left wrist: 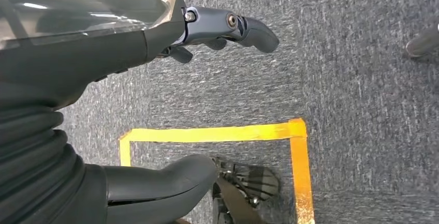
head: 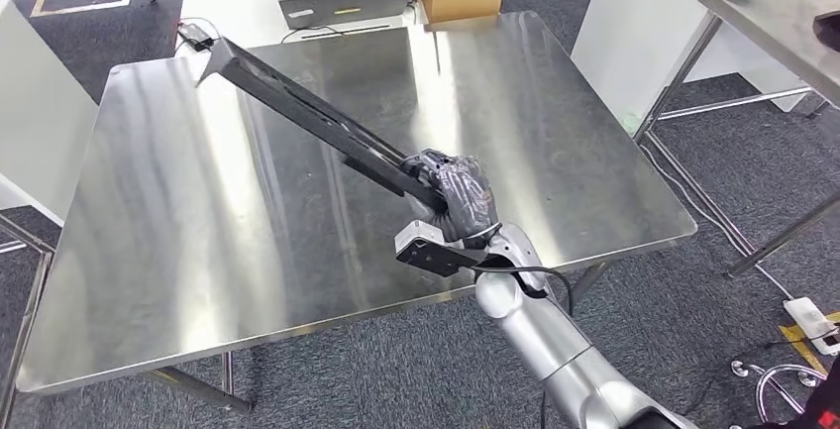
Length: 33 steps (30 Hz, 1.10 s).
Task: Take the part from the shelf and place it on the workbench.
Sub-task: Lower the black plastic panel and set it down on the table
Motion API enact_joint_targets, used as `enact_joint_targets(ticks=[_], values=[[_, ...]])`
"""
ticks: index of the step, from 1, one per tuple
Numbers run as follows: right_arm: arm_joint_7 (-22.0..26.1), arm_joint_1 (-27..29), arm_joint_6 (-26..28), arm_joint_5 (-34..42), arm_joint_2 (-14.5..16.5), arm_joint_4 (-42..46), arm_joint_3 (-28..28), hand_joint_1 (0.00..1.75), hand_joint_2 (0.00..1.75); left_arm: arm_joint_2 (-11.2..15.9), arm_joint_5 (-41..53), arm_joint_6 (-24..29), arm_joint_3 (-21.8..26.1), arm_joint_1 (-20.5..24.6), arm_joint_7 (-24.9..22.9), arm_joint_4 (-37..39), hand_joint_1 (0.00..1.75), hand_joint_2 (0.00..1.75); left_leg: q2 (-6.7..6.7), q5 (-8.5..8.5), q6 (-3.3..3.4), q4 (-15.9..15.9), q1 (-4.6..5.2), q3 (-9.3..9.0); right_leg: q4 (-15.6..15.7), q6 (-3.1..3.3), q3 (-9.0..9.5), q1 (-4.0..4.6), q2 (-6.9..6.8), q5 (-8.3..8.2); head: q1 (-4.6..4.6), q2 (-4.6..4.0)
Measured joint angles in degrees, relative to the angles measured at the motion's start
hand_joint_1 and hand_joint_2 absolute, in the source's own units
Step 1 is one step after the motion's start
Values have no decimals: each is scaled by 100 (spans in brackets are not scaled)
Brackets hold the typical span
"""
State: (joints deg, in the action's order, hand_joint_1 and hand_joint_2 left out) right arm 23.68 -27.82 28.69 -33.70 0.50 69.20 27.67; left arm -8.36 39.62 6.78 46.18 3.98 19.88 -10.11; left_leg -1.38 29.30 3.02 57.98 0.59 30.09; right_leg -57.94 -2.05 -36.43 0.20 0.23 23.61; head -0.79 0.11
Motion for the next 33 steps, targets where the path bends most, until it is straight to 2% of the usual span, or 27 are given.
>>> enact_joint_targets(ticks=[2, 4, 10, 22, 33], values=[[-280, -61, 220, -522, -62, -291, -10, 175, 175, 3, -5, 27, 3, -7, 22, 1, 0, 175, 6, 11, -14, -10, -7, -6, 44, 65, 72, 5, 12, -12, -5, 0], [-411, -173, 331, -838, -129, -668, -57, 175, 175, 5, -9, 55, 10, -13, 23, 2, 0, 175, 15, 10, 0, -25, -13, -34, 71, 66, 109, -6, 22, -11, -11, 0], [-480, -480, 354, -1070, -249, -1608, -255, 175, 175, 18, -20, 66, 38, -13, -16, 2, 0, 175, 28, 87, -5, -162, -12, -141, 88, 138, 137, -1, 34, 48, -13, 0], [-503, -1402, 529, -1644, -880, -3902, -875, 175, 175, 28, 4, 40, 67, -83, -93, 2, 0, 175, 24, 88, -29, -191, -2, -228, 90, 135, 232, -12, 18, 58, -11, 0], [-497, -1608, 550, -1666, -984, -4404, -905, 175, 175, 30, 5, 39, 67, -85, -91, 2, 0, 175, 26, 90, -27, -189, 14, -240, 92, 133, 241, -21, 19, 59, -12, 0]])
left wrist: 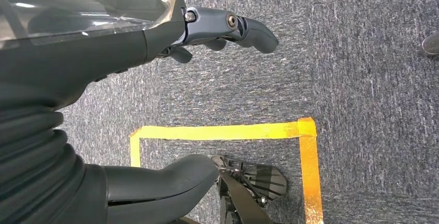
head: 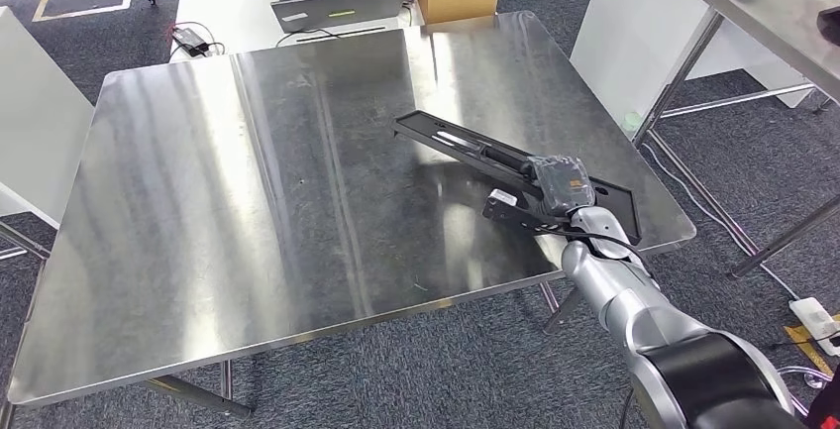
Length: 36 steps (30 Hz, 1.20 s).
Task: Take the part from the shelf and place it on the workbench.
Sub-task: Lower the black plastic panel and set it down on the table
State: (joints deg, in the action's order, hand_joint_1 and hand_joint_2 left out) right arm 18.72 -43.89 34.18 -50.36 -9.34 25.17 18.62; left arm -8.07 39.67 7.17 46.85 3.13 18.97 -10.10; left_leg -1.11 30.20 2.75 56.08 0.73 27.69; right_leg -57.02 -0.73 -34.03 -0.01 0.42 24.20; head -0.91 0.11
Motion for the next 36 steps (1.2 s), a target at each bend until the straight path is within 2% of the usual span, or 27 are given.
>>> enact_joint_targets(ticks=[6, 11, 20, 29, 33, 36], values=[[14, -30, 99, -192, 1, -90, 3, 175, 175, 1, 41, -18, -1, 0, -3, 0, 0, 175, 0, 1, 1, 0, 5, 2, 0, 0, 3, -3, 0, 0, 0, 0], [80, -251, 141, -769, 121, -256, 74, 175, 175, 2, 77, -10, -1, 2, -4, 0, 0, 175, 16, 1, 1, 0, 5, 3, 0, 0, 1, -7, 15, -1, 0, 0], [221, -431, 457, -1600, 716, -330, 454, 175, 175, -44, 106, 24, 1, 12, -10, 0, 0, 175, 25, -1, -1, -2, -3, -1, -2, -1, -4, 4, 27, -2, 2, 0], [291, -280, 250, -2203, 1334, -103, 983, 175, 175, -68, 204, 103, -1, 25, -19, 0, 0, 175, 31, -1, -2, -4, -3, -4, -2, -1, -6, 5, 30, -2, 0, 0], [149, -213, 247, -2418, 1501, 3, 1223, 175, 175, -72, 207, 144, -1, 24, -50, 0, 0, 175, 30, -1, -2, -4, -3, -4, -2, -1, -5, 3, 29, -2, 0, 0], [-42, -202, 267, -2522, 1538, 26, 1381, 44, 44, -71, 202, 95, 1, 24, -81, 0, 0, 175, 31, -1, -2, -3, -2, -4, -2, -1, -4, 1, 29, -2, -1, 0]])
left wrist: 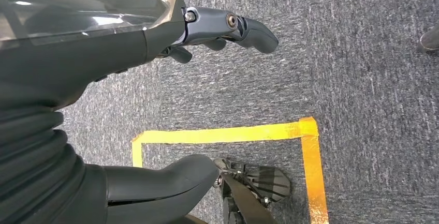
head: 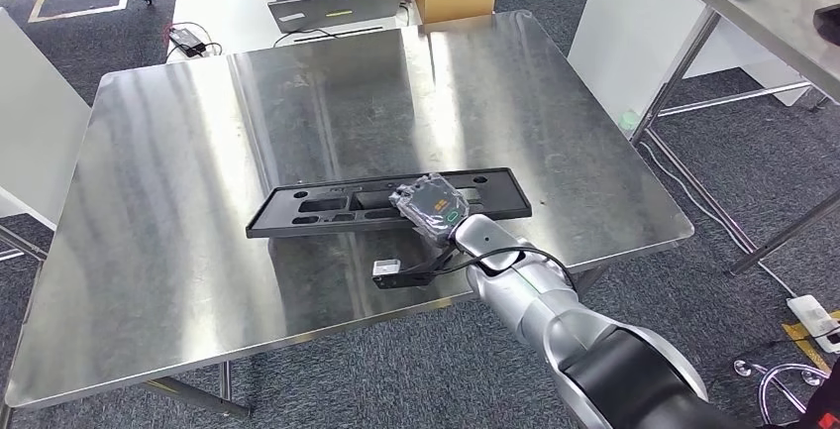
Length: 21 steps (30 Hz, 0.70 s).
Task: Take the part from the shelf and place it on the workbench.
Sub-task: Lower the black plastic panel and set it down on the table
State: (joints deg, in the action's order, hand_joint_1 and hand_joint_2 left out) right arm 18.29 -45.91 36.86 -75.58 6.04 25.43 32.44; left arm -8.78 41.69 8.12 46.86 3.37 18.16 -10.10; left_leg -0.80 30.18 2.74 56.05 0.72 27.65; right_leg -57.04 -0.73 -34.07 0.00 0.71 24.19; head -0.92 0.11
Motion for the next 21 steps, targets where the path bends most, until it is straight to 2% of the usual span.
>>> enact_joint_targets(ticks=[1, 16, 20, 21], values=[[-39, 1, 2, -8, 4, 1, 39, 0, 0, 1, 5, -34, 1, 0, -17, 0, 0, 175, 0, 0, 0, 0, 0, 1, 0, 0, 0, -1, 0, 0, 0, 0], [-208, 6, 2, -65, 51, 3, 230, 0, 0, -1, 30, -70, 1, -1, -120, 0, 0, 175, 1, 1, 0, 1, 4, 2, 1, 0, 0, 0, 0, 0, 1, 0], [-388, 6, 1, -203, 51, 3, 273, 0, 0, -1, 6, -9, 1, -1, -104, 0, 0, 0, 1, 1, 0, 1, 4, 2, 1, 0, 1, 0, 0, 0, 1, 0], [-415, 6, -1, -220, 51, 3, 286, 0, 0, -1, 0, 6, 2, -1, -105, 0, 0, 0, 1, 1, 0, 1, 4, 2, 1, 0, 1, 0, 0, 0, 1, 0]])
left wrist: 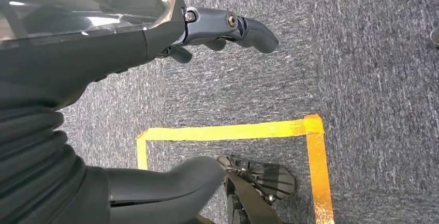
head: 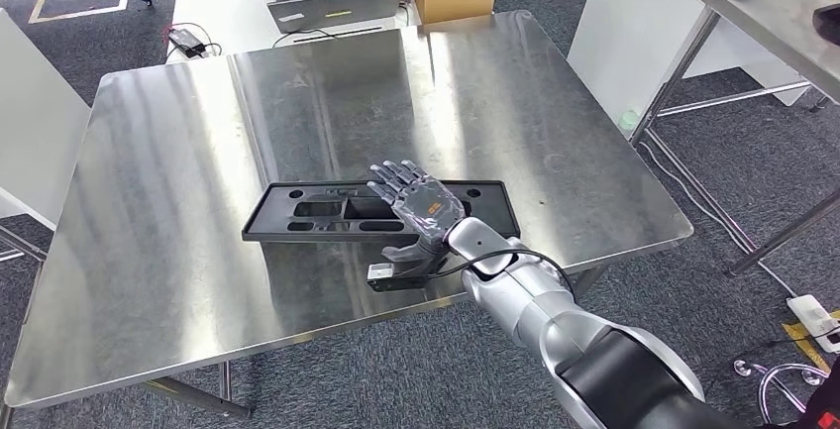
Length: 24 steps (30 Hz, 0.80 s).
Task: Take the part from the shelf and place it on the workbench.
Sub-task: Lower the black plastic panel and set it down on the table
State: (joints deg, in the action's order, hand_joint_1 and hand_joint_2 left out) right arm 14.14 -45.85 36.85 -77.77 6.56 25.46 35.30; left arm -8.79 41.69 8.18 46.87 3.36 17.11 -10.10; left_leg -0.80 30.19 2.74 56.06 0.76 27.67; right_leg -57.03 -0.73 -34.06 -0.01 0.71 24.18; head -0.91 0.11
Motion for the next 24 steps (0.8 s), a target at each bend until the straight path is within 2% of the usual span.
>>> enact_joint_targets(ticks=[6, 9, 12, 16, 20, 24], values=[[-83, 0, -20, 18, 5, 0, 67, 0, 0, 0, -13, 42, 12, 0, -27, 0, 0, 0, 0, 0, 0, 0, 0, -2, 0, 0, 0, 0, 0, 0, 0, 0], [218, 10, -122, 409, 36, 5, 47, 0, 0, 0, -14, 87, 33, 0, -40, 0, 0, 0, 0, 0, 0, 0, 0, -2, 0, 0, -1, 0, 0, 0, -1, 0], [994, 85, -649, 1438, 120, 109, -135, 0, 0, -1, -14, 120, 62, 1, -63, 0, 0, 0, 0, 0, 0, 0, 0, -2, 0, 0, -1, 0, 1, 0, -1, 0], [1854, 250, -1874, 3086, 244, 533, -528, 0, 0, -5, -21, 148, 121, 0, -77, 0, 0, 0, 0, 0, 0, 0, 0, -2, 0, 0, -1, 0, 0, 0, 0, 0], [2181, 435, -2740, 4442, 279, 1164, -766, 0, 0, -7, -25, 199, 159, -1, -78, 0, 0, 0, 1, 0, 0, 0, 0, -2, 0, 0, -1, 0, 0, 0, 0, 0], [2245, 600, -3040, 5228, 261, 1768, -802, 0, 0, -7, -24, 219, 188, -1, -81, 0, 0, 0, 1, 0, 0, 0, 0, -3, 0, 0, -1, 0, 0, 0, -1, 0]])
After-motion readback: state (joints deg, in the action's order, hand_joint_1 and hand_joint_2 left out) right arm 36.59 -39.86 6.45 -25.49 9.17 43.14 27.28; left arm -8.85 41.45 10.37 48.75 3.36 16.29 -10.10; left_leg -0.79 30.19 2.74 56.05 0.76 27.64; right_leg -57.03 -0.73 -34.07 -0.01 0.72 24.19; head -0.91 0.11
